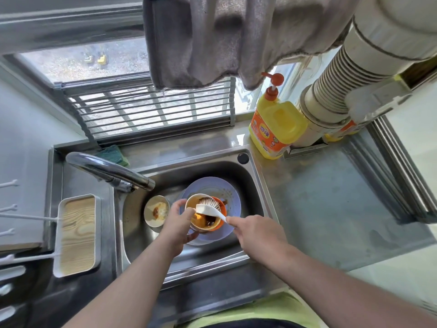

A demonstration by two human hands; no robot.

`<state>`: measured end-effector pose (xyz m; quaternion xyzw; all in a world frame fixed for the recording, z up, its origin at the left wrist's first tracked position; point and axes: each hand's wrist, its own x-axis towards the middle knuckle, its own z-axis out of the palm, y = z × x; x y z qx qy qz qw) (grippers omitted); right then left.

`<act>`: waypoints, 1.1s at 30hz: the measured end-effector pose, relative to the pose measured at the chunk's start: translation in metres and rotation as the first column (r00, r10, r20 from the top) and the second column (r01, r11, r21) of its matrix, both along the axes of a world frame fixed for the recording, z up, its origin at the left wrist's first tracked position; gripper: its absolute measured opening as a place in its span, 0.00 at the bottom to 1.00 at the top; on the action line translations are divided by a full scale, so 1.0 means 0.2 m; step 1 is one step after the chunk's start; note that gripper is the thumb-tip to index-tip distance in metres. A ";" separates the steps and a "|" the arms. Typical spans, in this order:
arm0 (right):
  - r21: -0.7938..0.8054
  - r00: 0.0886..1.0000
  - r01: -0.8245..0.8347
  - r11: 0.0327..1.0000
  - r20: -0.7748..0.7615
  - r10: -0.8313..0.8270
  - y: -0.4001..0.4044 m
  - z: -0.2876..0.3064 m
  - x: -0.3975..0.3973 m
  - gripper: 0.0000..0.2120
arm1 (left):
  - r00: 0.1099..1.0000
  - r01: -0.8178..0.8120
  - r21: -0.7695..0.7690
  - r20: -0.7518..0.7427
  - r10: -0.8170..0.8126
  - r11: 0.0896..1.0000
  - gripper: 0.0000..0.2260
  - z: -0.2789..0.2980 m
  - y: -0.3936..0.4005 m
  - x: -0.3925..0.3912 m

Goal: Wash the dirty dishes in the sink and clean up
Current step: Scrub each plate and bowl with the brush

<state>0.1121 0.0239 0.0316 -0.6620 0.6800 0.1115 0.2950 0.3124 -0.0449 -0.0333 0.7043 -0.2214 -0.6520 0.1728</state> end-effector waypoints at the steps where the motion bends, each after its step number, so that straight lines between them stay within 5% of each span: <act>1: 0.023 0.994 0.084 0.996 0.068 -0.085 0.01 -0.01 0.01 0.17 | 1.000 -0.018 -0.010 0.017 0.018 1.000 0.16 -0.01 0.00 0.00; 4: 0.330 0.798 0.418 0.846 0.311 -0.516 0.02 -0.03 0.03 0.15 | 0.998 0.011 -0.045 0.067 -0.008 0.999 0.13 -0.03 0.01 -0.01; 6: 0.430 0.710 0.457 0.778 0.350 -0.611 0.02 -0.03 0.02 0.14 | 0.998 -0.018 -0.037 0.056 0.020 0.999 0.09 -0.04 0.02 0.00; 10: 0.112 0.977 0.149 0.982 0.134 -0.164 -0.01 0.01 0.00 0.16 | 1.000 0.029 0.086 -0.010 -0.029 0.996 0.08 -0.01 0.02 0.02; 12: 0.009 0.995 -0.098 0.995 -0.025 0.098 0.01 0.01 0.02 0.22 | 0.998 0.018 0.165 -0.058 -0.008 0.986 0.11 0.00 0.01 0.03; 14: 0.018 0.990 -0.135 0.991 -0.046 0.136 0.04 -0.01 0.02 0.22 | 0.995 0.024 0.197 -0.102 -0.004 0.980 0.15 0.01 -0.01 0.04; 17: 0.134 0.965 0.193 0.972 0.154 -0.213 0.09 -0.05 0.02 0.16 | 0.987 0.136 0.133 -0.101 -0.123 0.982 0.22 0.01 -0.05 0.05; 19: 0.373 0.761 0.425 0.825 0.346 -0.549 0.10 -0.08 0.04 0.15 | 0.983 0.185 0.055 -0.001 -0.185 0.981 0.21 0.00 -0.04 0.03; 21: 0.477 0.645 0.479 0.737 0.378 -0.664 0.08 -0.08 0.05 0.14 | 0.977 0.187 -0.029 0.110 -0.183 0.982 0.15 -0.02 -0.02 0.02; 23: 0.390 0.757 0.418 0.821 0.350 -0.552 0.04 -0.04 0.02 0.14 | 0.983 0.156 -0.060 0.112 -0.149 0.986 0.08 -0.03 0.00 0.02; 26: 0.109 0.973 0.138 0.984 0.173 -0.155 -0.02 0.04 -0.01 0.16 | 0.985 0.167 -0.046 0.057 -0.164 0.985 0.06 -0.03 0.01 0.02; 29: -0.017 0.994 -0.112 0.994 -0.011 0.112 -0.06 0.05 -0.02 0.20 | 0.987 0.163 -0.029 0.000 -0.163 0.986 0.10 -0.03 0.00 0.02; 33: 0.094 0.990 0.095 0.991 0.095 -0.104 -0.01 0.04 -0.03 0.15 | 0.992 0.099 -0.107 -0.066 -0.107 0.989 0.13 -0.04 -0.02 0.04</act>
